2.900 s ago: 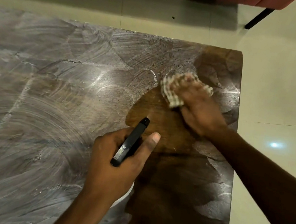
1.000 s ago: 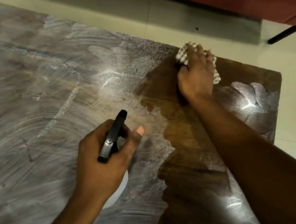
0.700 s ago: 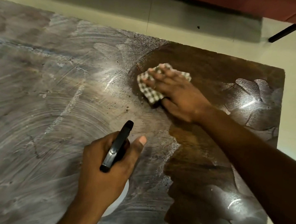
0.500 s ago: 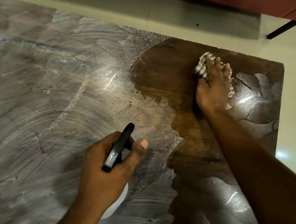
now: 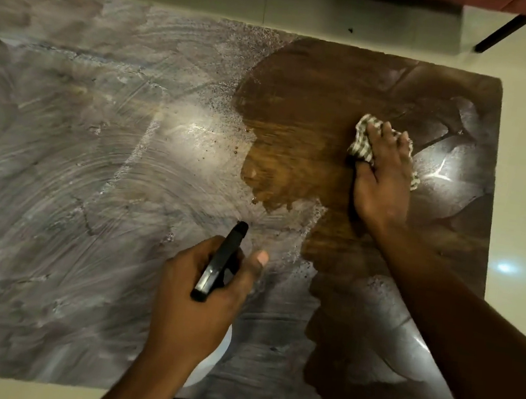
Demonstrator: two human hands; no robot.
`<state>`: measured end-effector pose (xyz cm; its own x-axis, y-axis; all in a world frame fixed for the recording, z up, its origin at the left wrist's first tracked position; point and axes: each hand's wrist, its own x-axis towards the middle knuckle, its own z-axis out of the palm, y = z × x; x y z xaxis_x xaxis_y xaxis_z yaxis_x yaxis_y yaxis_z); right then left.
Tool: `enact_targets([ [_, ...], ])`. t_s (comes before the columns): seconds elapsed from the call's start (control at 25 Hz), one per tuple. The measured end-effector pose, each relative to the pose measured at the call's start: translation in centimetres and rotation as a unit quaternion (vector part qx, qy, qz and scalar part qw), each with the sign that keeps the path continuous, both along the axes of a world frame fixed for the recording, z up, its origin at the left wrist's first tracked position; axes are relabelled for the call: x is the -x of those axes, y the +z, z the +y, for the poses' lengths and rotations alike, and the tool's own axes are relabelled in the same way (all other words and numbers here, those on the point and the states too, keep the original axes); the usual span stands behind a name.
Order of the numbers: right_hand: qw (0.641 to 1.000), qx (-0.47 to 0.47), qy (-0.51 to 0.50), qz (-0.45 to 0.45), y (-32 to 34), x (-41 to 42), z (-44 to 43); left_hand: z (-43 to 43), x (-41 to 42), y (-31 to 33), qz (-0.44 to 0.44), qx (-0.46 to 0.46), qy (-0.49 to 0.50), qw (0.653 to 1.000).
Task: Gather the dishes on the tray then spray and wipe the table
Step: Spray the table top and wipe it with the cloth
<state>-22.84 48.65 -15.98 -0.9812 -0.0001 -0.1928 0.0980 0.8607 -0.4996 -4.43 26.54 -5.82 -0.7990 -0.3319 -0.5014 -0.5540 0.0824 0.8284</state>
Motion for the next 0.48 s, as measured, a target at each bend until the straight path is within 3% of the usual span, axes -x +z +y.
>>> enact_targets([
  [0.08, 1.0, 0.0, 0.007, -0.014, 0.0, -2.5, -1.9, 0.5, -1.1, 0.2, -0.02, -0.014, 0.013, 1.0],
  [0.16, 0.983, -0.026, 0.18, -0.024, 0.4, -7.2, -3.2, 0.9, -2.7, 0.5, -0.032, -0.021, 0.013, 0.999],
  [0.28, 0.866, -0.053, 0.496, -0.034, 0.8, -12.5, -1.8, 1.5, -5.1, 1.2, -0.03, -0.008, 0.002, 1.0],
  [0.32, 0.83, -0.067, 0.553, -0.022, 0.7, -12.6, -0.3, 1.6, -6.0, 1.4, -0.033, -0.008, -0.001, 0.999],
  [0.36, 0.824, -0.085, 0.56, -0.011, 0.6, -12.2, 1.3, 1.7, -6.7, 1.4, -0.038, -0.013, -0.001, 0.999],
  [0.4, 0.849, -0.099, 0.519, -0.004, 0.3, -11.6, 2.7, 1.7, -7.4, 1.3, -0.041, -0.02, -0.004, 0.999],
  [0.48, 0.948, -0.08, 0.309, -0.001, 0.3, -10.5, 4.8, 1.8, -9.0, 1.2, -0.04, -0.023, -0.029, 0.999],
])
